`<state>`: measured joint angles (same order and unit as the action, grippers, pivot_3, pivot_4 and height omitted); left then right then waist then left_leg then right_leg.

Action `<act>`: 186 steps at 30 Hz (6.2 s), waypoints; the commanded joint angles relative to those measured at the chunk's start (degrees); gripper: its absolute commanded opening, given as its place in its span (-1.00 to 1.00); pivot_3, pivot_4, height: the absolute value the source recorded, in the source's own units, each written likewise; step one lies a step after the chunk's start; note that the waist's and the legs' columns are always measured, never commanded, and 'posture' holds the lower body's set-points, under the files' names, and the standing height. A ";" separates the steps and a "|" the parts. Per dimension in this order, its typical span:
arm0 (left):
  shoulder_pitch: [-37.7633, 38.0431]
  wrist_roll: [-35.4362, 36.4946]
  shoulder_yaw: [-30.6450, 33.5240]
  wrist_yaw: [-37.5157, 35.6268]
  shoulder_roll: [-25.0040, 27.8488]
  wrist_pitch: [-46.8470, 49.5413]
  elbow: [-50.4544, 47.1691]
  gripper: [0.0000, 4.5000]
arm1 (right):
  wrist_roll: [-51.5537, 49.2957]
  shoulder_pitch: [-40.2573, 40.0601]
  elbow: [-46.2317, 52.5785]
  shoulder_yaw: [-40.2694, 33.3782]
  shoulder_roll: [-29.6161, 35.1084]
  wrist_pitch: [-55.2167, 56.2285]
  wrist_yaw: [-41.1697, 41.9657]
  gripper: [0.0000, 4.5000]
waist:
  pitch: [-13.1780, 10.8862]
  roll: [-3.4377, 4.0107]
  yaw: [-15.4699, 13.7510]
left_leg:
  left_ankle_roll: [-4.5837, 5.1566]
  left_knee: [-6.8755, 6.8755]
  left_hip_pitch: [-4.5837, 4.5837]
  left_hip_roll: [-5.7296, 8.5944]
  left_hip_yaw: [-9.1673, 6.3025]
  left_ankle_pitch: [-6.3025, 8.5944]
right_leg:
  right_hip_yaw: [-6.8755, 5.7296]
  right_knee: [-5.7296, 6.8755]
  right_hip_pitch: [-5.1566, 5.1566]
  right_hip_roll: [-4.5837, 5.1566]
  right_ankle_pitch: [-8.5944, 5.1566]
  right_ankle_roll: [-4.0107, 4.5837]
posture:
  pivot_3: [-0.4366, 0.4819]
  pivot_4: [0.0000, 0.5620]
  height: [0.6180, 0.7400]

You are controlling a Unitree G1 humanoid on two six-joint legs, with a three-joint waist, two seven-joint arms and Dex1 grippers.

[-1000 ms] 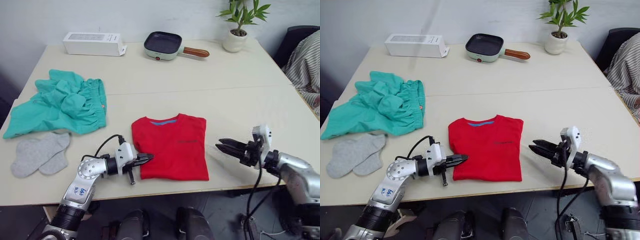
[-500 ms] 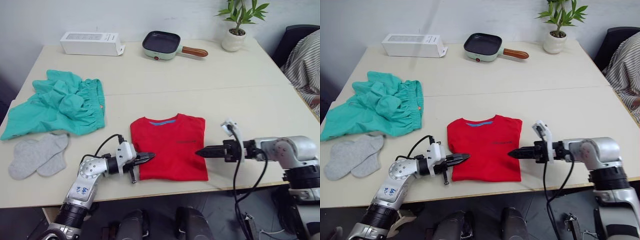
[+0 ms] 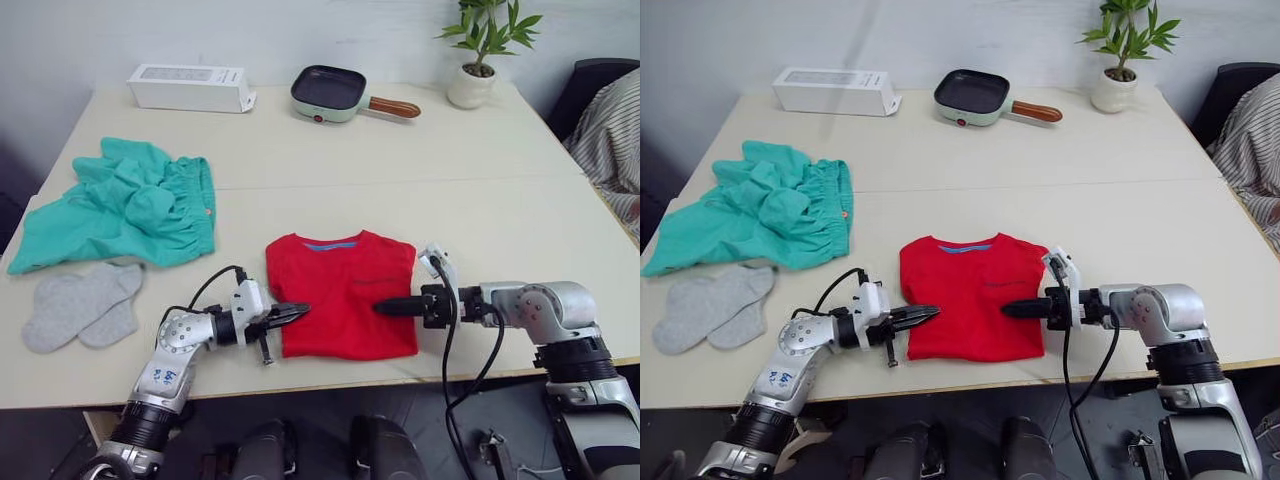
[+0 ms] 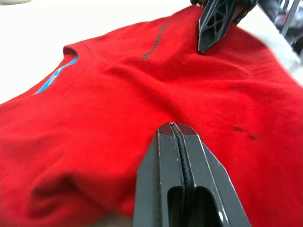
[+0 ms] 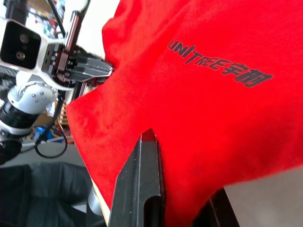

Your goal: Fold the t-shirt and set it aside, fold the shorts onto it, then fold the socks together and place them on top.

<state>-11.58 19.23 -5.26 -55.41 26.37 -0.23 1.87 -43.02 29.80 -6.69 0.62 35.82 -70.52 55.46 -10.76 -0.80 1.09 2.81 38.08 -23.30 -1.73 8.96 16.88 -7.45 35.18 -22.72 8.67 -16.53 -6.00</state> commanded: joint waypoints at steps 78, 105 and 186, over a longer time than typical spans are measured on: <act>40.52 9.58 59.56 7.79 9.01 3.81 -1.08 1.00 | 23.21 -29.10 13.66 -11.86 -1.22 80.53 1.41 0.98 | -0.67 0.60 -1.78 | 0.40 -1.94 -0.07 2.69 -3.41 -1.83 | -2.67 -0.67 1.60 1.72 -0.35 -1.11 | -0.05 -0.47 1.00; -22.78 -16.36 4.96 5.98 23.24 1.68 29.21 1.00 | 19.78 -27.24 21.30 -6.34 -4.89 76.08 -3.44 0.98 | -0.55 0.32 -1.06 | -0.07 -1.94 0.08 1.91 -2.81 -2.08 | -0.09 0.05 0.97 -0.28 -0.71 -0.55 | -0.05 -0.47 1.00; 1.06 -14.27 8.81 -4.41 24.19 -19.31 9.97 0.26 | 32.78 -13.21 14.81 2.60 -3.41 65.54 -9.04 -0.98 | -0.60 0.66 -2.28 | -0.10 -0.95 0.09 1.51 -2.19 -1.26 | 1.05 0.17 0.72 -0.01 -0.54 -0.64 | -0.05 -0.47 1.00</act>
<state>-11.94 3.49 4.38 -58.90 51.20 -20.94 13.66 -7.61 15.44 5.11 6.07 32.49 -2.83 48.07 -11.35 -0.14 -1.19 2.72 37.13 -23.24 -0.22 6.77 15.63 -6.29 35.37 -22.03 8.67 -17.07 -6.64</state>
